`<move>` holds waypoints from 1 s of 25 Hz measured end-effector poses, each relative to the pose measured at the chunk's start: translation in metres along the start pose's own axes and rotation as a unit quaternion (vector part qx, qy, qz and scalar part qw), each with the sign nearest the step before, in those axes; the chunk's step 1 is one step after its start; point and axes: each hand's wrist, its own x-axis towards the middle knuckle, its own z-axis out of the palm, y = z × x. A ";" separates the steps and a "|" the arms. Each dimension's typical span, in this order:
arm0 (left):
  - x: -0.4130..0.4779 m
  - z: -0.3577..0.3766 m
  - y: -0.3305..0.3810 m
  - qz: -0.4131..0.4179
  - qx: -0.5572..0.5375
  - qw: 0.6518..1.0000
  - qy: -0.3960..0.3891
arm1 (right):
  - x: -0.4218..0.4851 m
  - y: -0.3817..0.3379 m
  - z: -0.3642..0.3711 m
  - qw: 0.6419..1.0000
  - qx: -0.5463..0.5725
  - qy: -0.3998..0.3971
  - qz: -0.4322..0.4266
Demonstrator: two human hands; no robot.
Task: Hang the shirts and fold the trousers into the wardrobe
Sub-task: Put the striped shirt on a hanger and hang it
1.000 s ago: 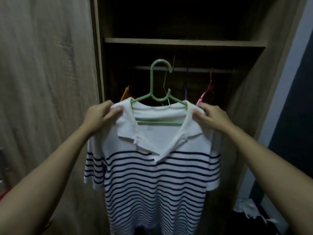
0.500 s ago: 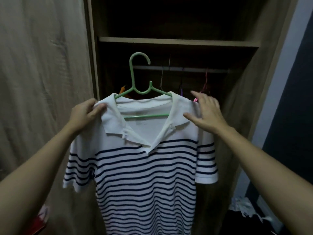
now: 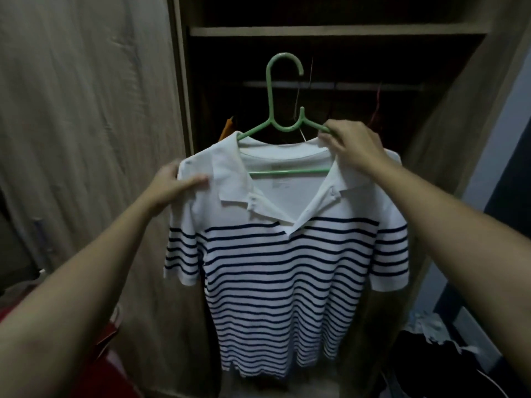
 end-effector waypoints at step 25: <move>-0.100 0.004 0.083 0.484 0.183 0.846 -0.127 | -0.052 0.012 0.030 0.992 -0.083 -0.001 -0.096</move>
